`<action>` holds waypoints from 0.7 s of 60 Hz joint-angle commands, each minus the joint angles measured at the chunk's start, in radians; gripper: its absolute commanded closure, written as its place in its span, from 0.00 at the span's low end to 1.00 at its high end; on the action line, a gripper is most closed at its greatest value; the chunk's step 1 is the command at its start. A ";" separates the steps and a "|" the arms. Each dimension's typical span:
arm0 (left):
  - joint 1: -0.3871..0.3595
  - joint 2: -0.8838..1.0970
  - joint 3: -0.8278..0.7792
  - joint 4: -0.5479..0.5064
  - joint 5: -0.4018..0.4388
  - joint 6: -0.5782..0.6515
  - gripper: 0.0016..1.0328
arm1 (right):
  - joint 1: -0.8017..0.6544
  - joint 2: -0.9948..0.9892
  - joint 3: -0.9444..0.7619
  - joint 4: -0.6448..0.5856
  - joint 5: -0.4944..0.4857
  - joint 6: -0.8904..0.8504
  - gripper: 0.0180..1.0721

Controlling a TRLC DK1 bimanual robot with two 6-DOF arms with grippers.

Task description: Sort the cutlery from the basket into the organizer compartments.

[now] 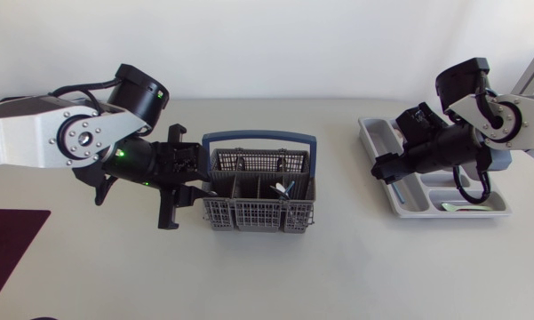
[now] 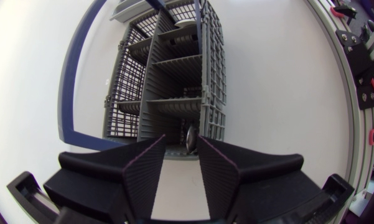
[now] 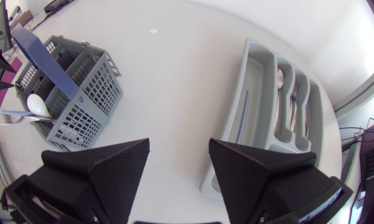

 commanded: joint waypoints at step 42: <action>-0.034 0.096 0.095 -0.078 -0.027 0.112 0.75 | 0.027 -0.046 -0.064 -0.006 -0.002 -0.015 0.33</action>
